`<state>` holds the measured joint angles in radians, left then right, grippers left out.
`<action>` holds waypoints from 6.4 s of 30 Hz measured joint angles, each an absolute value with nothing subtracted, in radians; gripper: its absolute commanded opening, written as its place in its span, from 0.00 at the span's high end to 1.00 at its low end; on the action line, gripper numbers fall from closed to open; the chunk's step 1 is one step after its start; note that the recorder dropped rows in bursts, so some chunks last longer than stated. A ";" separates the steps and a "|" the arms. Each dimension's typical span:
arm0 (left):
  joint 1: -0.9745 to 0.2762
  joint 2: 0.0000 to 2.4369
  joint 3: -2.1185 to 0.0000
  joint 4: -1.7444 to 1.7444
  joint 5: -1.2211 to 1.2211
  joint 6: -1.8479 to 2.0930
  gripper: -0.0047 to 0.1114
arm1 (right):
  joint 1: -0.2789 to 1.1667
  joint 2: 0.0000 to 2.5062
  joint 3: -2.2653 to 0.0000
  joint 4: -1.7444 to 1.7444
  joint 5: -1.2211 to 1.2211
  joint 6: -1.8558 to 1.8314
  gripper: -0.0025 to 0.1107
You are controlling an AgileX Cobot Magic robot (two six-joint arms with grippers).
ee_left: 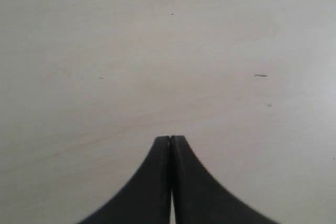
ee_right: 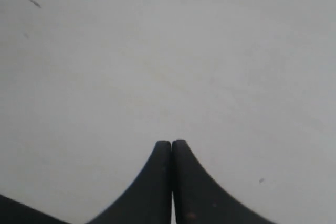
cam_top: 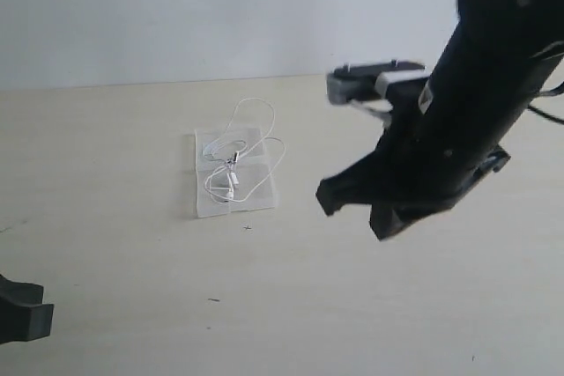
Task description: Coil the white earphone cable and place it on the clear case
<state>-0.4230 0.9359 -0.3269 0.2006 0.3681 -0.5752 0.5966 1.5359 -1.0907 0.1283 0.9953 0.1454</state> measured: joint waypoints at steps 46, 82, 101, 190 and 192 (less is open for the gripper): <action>-0.423 0.936 -0.327 0.201 0.368 -0.575 0.96 | 0.129 0.018 -0.042 0.166 0.287 0.025 0.98; -0.423 0.936 -0.327 0.203 0.368 -0.575 0.96 | 0.120 0.006 -0.004 0.080 0.270 0.011 0.98; -0.149 0.302 -0.323 0.605 0.074 -0.583 0.96 | 0.120 0.006 -0.004 0.080 0.270 0.011 0.98; 0.059 0.006 -0.001 -0.132 0.366 0.038 0.96 | 0.120 0.006 -0.004 0.080 0.272 0.011 0.98; 0.059 0.006 -0.001 -0.132 0.366 0.038 0.96 | 0.120 0.006 -0.004 0.080 0.272 0.011 0.98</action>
<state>0.0585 0.0056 -0.0010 -0.1320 0.3659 0.0383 0.1204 0.0064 -0.0043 0.0804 0.2720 0.0111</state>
